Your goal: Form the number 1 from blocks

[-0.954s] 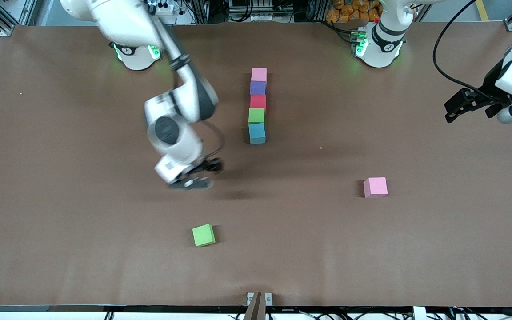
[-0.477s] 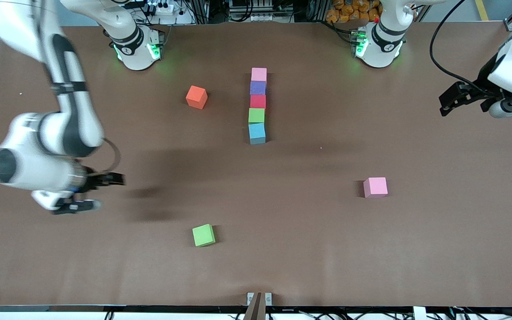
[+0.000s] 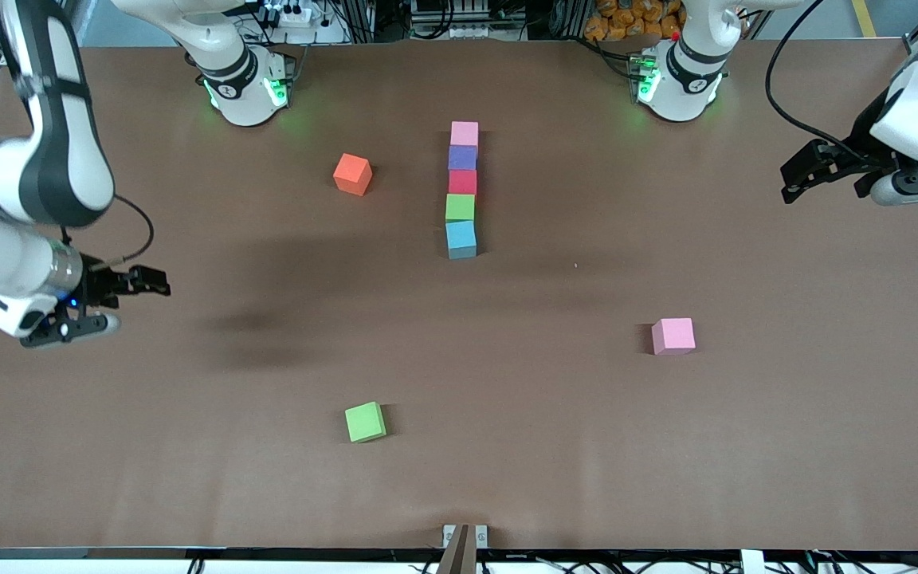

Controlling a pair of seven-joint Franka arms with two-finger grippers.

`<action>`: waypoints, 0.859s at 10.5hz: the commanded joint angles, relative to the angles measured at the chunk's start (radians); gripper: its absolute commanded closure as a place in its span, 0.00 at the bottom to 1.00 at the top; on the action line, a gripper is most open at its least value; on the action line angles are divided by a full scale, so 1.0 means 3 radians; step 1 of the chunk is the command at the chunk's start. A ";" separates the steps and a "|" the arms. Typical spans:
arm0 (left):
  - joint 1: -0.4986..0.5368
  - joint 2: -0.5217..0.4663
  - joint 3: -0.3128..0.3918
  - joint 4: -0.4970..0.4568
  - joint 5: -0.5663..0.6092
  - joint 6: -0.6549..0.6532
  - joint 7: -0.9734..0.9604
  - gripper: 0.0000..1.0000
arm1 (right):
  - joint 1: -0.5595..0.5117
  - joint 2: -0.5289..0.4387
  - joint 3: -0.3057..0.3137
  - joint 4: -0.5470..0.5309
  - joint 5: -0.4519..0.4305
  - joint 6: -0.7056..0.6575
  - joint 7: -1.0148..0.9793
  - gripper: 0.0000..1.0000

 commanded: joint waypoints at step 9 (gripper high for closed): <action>-0.0063 0.0044 0.0053 0.0307 -0.0086 -0.0308 0.0140 0.00 | 0.0021 -0.0568 0.0242 0.1213 -0.0141 -0.1313 0.0568 0.00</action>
